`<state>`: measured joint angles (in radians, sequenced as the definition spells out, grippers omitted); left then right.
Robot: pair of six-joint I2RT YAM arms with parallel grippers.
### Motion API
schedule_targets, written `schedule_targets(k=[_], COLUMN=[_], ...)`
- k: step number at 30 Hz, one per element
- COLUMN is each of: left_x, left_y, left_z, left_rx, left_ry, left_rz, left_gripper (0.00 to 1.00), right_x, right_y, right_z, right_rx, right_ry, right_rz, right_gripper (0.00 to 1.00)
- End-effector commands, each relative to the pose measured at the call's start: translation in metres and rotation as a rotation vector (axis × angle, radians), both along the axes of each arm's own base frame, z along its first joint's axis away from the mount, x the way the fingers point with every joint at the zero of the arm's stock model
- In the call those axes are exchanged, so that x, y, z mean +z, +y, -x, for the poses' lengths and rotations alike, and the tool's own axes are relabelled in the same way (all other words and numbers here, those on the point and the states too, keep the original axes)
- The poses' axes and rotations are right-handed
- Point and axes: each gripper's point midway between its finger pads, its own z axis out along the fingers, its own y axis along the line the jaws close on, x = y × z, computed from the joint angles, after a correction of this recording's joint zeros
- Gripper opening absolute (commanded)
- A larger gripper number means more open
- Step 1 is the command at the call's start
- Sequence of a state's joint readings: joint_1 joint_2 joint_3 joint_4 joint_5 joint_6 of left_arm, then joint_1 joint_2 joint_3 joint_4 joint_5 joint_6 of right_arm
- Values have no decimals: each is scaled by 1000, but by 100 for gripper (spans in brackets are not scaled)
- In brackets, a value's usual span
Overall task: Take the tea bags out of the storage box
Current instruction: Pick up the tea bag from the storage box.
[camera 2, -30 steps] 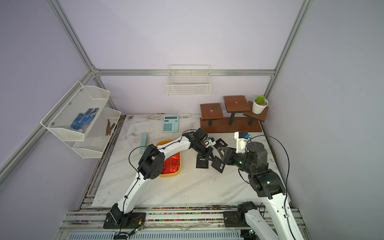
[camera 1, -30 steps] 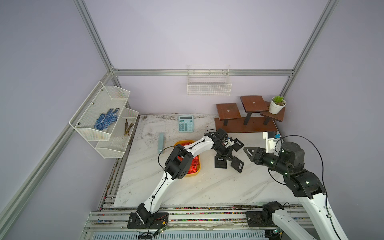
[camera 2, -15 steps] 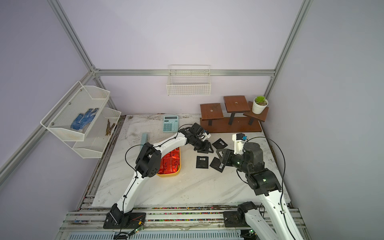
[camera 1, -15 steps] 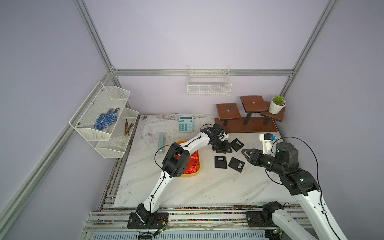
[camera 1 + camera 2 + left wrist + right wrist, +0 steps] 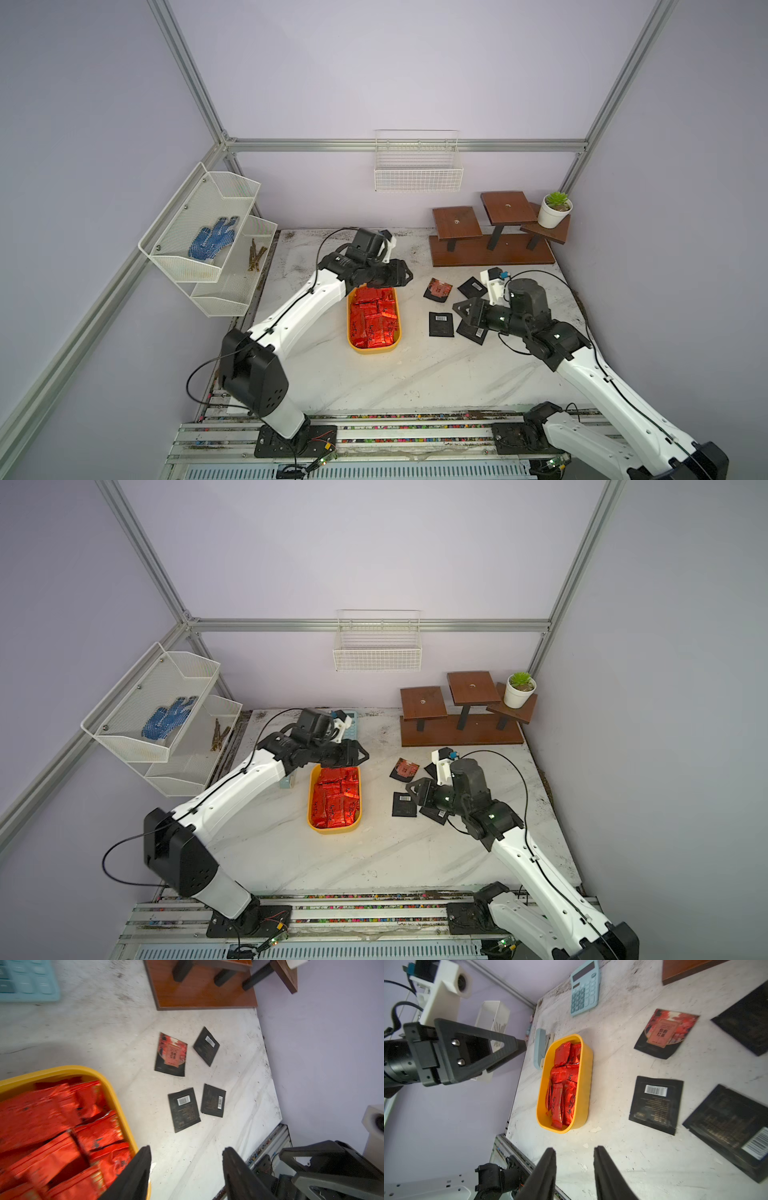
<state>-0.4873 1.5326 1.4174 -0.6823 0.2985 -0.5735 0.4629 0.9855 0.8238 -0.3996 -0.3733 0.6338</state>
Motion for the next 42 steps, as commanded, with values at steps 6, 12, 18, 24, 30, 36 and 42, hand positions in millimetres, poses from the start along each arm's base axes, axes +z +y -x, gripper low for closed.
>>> schedule_targets(k=[6, 12, 18, 24, 30, 36, 42], left_x=[-44, -59, -72, -87, -87, -87, -86], left_y=[101, 138, 155, 155, 152, 151, 150], left_z=[46, 79, 106, 121, 122, 122, 122], left_rx=[275, 373, 430, 428, 416, 411, 411], left_ry=[83, 96, 99, 128, 135, 141, 146], left_rz=[-57, -60, -35, -10, 0, 4, 15], left_gripper=[62, 64, 68, 69, 69, 69, 69], right_x=[-8, -43, -90, -124, -139, -143, -126], right_y=[81, 138, 168, 182, 192, 203, 210], right_z=[-22, -27, -34, -39, -40, -35, -31], right_rx=[105, 210, 270, 298, 319, 348, 365], right_ry=[-18, 27, 94, 134, 154, 171, 161], right_rz=[13, 99, 219, 285, 295, 268, 203], right_gripper=[37, 37, 38, 39, 37, 27, 0])
